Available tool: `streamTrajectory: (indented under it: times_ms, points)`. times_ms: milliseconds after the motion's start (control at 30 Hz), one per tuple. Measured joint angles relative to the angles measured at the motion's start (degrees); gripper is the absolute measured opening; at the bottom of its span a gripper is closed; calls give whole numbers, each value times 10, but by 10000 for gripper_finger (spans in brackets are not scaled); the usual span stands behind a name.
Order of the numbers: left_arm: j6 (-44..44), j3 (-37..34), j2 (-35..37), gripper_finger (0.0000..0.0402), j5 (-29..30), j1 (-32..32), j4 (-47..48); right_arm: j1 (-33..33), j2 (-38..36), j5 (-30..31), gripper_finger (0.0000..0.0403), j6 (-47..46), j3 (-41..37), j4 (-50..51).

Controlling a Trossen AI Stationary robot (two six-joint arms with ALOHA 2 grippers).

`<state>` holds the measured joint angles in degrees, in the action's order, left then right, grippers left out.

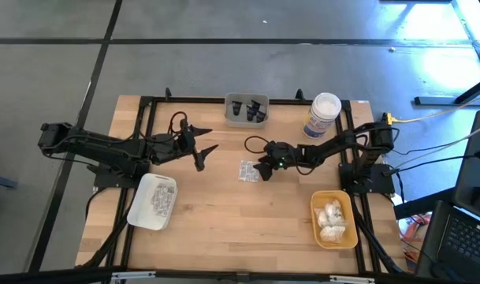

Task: Pick & Place Travel size toiletries
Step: Put the bandage into the white bin

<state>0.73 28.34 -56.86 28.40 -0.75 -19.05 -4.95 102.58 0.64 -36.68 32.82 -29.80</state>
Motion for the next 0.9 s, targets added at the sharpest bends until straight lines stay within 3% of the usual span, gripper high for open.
streamTrajectory:
  times_ms: [333, 567, 733, 900]
  points:
    - [-10, 0, 0, 281, -2, 0, 7, 10, 0, -23, 207, -8, 0, 17]
    - [-32, 0, -2, 281, -33, 0, 51, 10, 0, -31, 201, -11, 0, 28]
    - [-57, 0, -24, 281, -102, 0, 76, 10, -1, -38, 202, -15, 0, 28]
    - [-75, 1, -102, 281, -163, -12, 72, 10, -1, -54, 199, -15, 0, 30]
